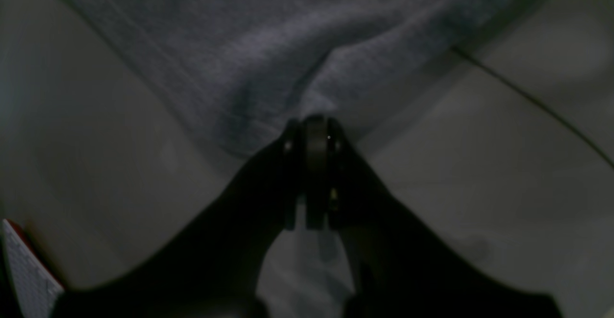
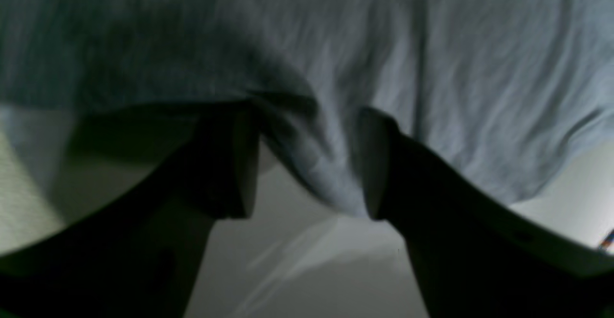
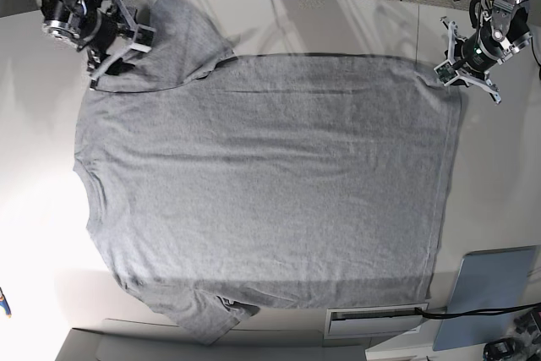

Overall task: Fold the T-shirt properly
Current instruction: 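Move both grippers down to the shirt's shoulder corners and grasp them, then lift the shoulder edge with both grippers and fold it over the body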

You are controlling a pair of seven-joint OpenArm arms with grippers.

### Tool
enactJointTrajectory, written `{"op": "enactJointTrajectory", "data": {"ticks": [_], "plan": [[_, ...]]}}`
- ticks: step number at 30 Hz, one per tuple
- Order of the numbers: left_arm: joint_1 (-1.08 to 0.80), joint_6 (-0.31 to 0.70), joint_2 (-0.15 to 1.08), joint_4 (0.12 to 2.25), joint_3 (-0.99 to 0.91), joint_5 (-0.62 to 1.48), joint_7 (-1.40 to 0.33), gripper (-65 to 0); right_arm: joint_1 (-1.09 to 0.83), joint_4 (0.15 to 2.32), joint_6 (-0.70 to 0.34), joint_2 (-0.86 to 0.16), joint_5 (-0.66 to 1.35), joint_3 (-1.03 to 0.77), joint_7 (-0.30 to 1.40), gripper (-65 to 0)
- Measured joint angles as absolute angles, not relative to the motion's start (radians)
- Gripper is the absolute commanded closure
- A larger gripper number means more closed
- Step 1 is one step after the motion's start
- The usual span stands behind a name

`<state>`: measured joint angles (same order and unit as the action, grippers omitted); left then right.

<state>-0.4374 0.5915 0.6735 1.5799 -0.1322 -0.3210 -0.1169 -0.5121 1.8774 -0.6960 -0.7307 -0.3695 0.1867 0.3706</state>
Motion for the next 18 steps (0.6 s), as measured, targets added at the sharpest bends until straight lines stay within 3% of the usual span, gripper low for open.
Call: {"op": "enactJointTrajectory", "data": {"ticks": [10,14,17,18], "plan": [[-0.437,0.591,0.673,1.580,-0.132,-0.321,-0.117,0.0,-0.351,1.786,-0.611,-0.731,-0.393,0.337,0.371,-31.4],[-0.437,0.591,0.673,1.580,-0.132,-0.321,-0.115,0.0,-0.343,1.780,-0.622,-0.731,-0.393,0.342,0.375,-18.5],[-0.437,0.595,0.673,1.580,-0.132,-0.321,-0.115,0.0,-0.339,1.773,-0.624,-0.728,-0.395,0.347,0.412,-0.6],[-0.437,0.595,0.673,1.580,-0.132,-0.321,-0.115,0.0,-0.339,1.773,-0.621,-0.728,-0.397,0.347,0.430,0.0]]}}
